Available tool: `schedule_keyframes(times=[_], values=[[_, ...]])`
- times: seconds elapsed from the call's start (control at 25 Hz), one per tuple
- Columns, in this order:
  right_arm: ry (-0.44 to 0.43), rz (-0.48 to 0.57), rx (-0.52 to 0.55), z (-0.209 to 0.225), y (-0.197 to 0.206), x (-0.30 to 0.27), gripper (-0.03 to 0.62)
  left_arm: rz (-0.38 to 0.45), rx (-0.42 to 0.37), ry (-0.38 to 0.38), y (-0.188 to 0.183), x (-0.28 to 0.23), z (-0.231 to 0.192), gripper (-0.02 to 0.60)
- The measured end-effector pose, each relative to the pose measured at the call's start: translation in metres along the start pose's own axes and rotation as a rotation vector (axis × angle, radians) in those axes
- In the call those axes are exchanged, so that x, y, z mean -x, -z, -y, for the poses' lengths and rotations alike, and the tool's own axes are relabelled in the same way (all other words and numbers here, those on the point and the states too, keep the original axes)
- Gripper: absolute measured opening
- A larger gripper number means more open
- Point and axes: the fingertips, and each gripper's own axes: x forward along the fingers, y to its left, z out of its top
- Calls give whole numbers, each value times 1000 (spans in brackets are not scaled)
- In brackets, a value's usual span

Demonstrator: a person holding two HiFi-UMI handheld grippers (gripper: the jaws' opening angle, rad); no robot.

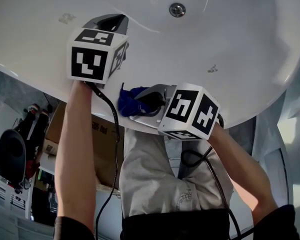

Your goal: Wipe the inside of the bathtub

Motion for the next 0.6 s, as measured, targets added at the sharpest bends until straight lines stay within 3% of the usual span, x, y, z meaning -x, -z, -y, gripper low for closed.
schedule_keyframes(times=[0.28,0.4,0.6], values=[[-128,-20,29,-34,6,10,120,-30,-3,-6,5,-3,2,3],[-181,39,16,-29,2,24,120,-32,0,-3,5,-4,7,3],[-72,199,7,22,-35,74,120,-34,-4,-1,0,-8,9,3]])
